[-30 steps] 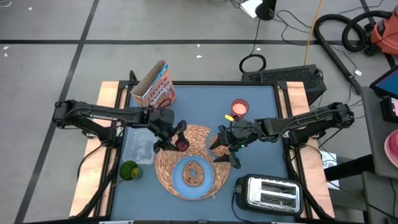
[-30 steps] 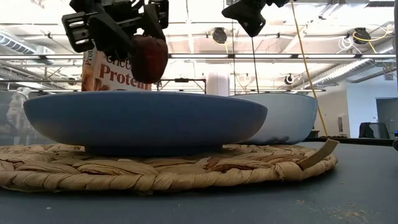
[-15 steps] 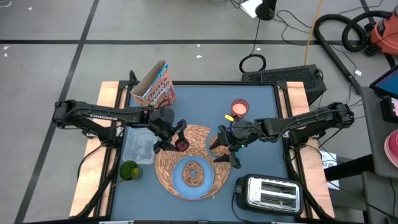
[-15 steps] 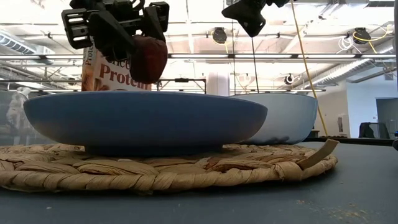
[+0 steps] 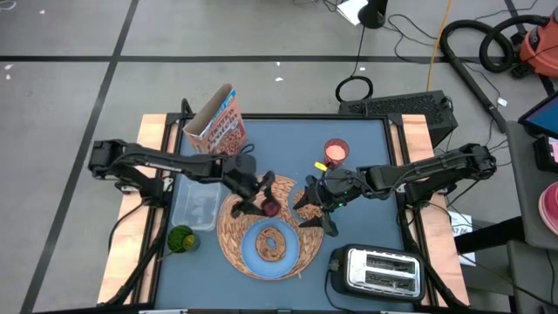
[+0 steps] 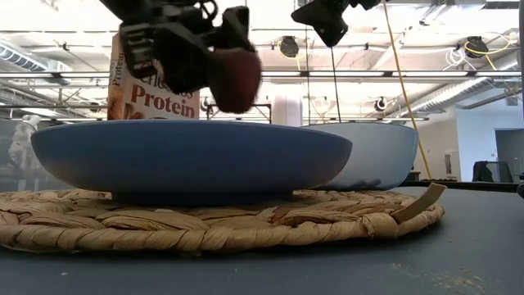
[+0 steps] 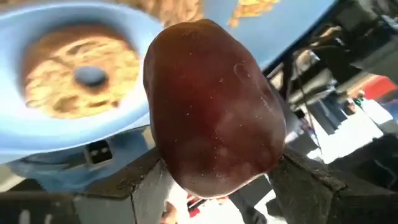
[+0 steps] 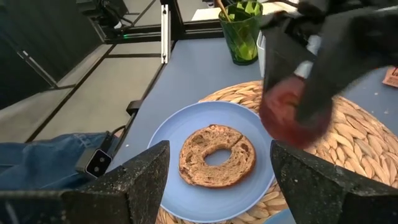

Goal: Arrange a breakfast setting
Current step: Put the red apple on the brown tablemat

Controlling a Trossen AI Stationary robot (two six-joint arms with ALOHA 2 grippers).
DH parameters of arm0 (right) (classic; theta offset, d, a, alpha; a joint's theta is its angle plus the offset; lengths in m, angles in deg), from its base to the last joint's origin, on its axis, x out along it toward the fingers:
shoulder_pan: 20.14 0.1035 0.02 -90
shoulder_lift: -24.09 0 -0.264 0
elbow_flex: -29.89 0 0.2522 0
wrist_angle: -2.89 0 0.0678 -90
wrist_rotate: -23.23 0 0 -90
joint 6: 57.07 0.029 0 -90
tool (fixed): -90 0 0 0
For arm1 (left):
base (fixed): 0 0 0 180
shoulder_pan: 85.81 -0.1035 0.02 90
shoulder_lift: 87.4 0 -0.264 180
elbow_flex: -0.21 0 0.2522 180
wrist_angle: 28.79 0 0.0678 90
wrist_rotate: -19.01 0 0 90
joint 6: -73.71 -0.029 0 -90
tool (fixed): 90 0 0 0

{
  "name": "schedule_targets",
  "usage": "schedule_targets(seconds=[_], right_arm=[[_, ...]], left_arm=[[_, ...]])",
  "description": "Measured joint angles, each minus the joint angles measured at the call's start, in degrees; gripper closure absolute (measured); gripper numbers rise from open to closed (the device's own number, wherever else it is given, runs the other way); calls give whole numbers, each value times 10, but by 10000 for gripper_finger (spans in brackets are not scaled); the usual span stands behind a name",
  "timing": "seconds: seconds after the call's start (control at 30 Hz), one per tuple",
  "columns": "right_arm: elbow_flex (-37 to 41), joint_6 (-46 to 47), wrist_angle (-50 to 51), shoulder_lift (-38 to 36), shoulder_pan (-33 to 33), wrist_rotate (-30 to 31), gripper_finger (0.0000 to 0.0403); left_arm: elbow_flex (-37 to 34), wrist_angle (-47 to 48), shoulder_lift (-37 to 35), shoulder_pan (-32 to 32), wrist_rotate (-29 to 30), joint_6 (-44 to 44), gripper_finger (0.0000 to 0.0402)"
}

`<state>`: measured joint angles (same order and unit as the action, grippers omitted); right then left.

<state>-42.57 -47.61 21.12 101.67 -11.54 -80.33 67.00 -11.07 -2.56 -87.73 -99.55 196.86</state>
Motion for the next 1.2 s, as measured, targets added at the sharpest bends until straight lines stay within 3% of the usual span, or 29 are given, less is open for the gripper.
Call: schedule_targets(seconds=[0.77, 1.2], right_arm=[[0, -1, 1, 0, 0, 0, 133], [0, -1, 3, 0, 0, 0, 133]], left_arm=[[-1, 30, 59, -54, -1, 6, 151], [-1, -55, 140, -60, -55, 4, 151]])
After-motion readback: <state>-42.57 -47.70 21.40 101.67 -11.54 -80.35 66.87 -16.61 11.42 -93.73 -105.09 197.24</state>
